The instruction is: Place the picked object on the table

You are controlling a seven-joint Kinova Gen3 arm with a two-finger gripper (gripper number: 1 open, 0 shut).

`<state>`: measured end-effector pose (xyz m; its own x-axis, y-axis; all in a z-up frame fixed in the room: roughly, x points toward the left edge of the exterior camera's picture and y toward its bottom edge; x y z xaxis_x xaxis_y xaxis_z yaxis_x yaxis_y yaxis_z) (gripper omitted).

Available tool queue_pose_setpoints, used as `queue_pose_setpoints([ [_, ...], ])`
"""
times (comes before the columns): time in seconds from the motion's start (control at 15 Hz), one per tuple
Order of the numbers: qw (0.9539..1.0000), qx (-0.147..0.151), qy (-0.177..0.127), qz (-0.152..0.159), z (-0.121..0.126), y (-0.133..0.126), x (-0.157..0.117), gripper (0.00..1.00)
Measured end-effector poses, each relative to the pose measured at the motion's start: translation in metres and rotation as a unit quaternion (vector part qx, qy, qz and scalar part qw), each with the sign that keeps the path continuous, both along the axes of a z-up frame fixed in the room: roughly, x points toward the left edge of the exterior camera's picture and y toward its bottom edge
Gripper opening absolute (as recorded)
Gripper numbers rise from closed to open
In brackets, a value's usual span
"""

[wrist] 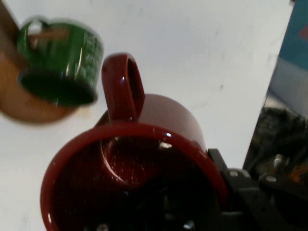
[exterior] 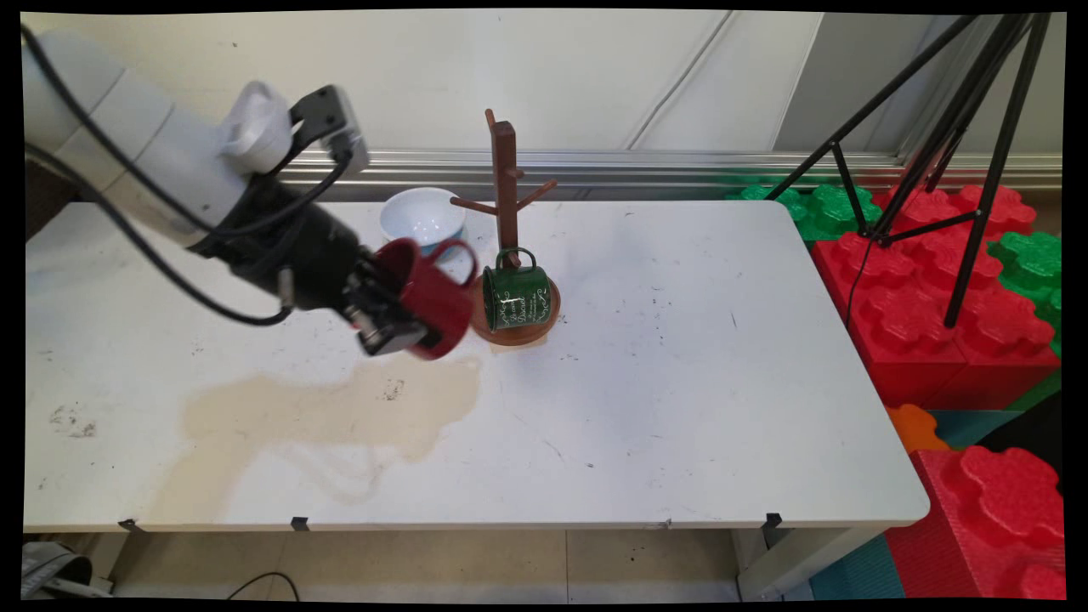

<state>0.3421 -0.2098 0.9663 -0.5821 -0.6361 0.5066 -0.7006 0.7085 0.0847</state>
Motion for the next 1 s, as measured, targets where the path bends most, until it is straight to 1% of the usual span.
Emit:
queue_pose_setpoints([
  [0.13,0.9993,0.016,-0.033,0.0,-0.003,0.01,0.01,0.0],
  [0.2,0.9988,0.022,-0.044,0.0,-0.004,0.013,0.013,0.0],
  [0.4,0.9953,0.042,-0.087,-0.003,-0.012,0.025,0.027,0.0],
  [0.67,0.9904,0.061,-0.124,0.0,-0.029,0.029,0.038,0.0],
  [1.0,0.9844,0.07,-0.161,0.003,-0.053,0.025,0.045,0.0],
])
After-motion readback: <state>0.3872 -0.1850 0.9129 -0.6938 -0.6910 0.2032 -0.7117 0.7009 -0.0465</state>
